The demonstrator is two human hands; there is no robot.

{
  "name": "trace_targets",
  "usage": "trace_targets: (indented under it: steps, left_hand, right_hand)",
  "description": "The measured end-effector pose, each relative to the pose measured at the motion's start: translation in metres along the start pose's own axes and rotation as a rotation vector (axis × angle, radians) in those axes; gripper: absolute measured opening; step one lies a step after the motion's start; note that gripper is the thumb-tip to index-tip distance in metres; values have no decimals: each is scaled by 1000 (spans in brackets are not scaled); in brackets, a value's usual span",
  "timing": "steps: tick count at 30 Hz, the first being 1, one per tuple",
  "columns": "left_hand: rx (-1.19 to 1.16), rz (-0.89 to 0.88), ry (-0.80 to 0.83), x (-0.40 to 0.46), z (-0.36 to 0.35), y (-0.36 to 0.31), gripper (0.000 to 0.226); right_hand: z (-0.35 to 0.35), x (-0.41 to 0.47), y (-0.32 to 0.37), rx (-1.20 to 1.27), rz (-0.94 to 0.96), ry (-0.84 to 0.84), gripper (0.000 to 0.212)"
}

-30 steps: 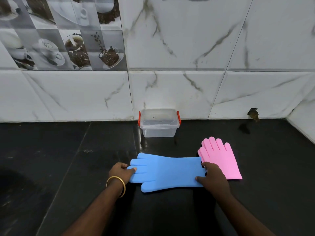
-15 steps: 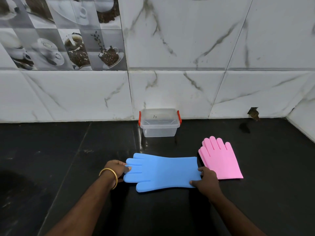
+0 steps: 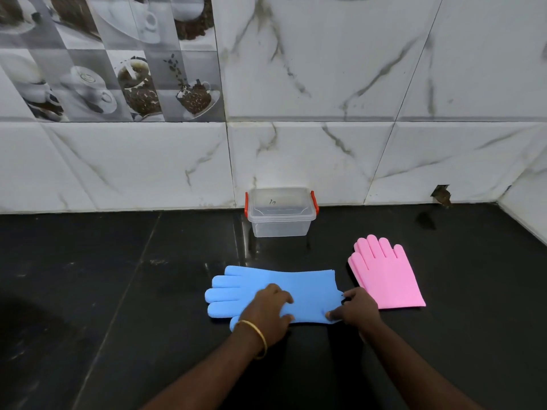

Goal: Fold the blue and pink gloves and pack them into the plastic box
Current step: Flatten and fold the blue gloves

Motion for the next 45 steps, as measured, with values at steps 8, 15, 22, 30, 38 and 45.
trace_targets:
  steps: [8, 15, 22, 30, 38, 45]
  left_hand:
    - [211, 34, 234, 35, -49, -6, 53]
    - [243, 57, 248, 41, -58, -2, 68]
    - [115, 81, 260, 45, -54, 10, 74]
    - [-85, 117, 169, 49, -36, 7, 53]
    - [-592, 326, 82, 51, -5, -19, 45]
    - [-725, 495, 52, 48, 29, 8, 55]
  right_hand:
    - [2, -2, 12, -35, -41, 18, 50]
    - [-18, -19, 5, 511, -195, 121, 38]
    - [-36, -29, 14, 804, -315, 227, 23]
    - [-33, -27, -4, 795, -317, 169, 14]
    - [-2, -45, 65, 346, 340, -99, 6]
    - [-41, -107, 135, -4, 915, -172, 5]
Point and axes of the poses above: each hand's wrist, its own x-axis towards the middle knuckle, its own z-axis out of the back of the hand, y = z × x, the point moved 10 cm from there along x, towards the middle knuckle, and after that the axes turned 1 degree about -y, right-handed, at the moved point
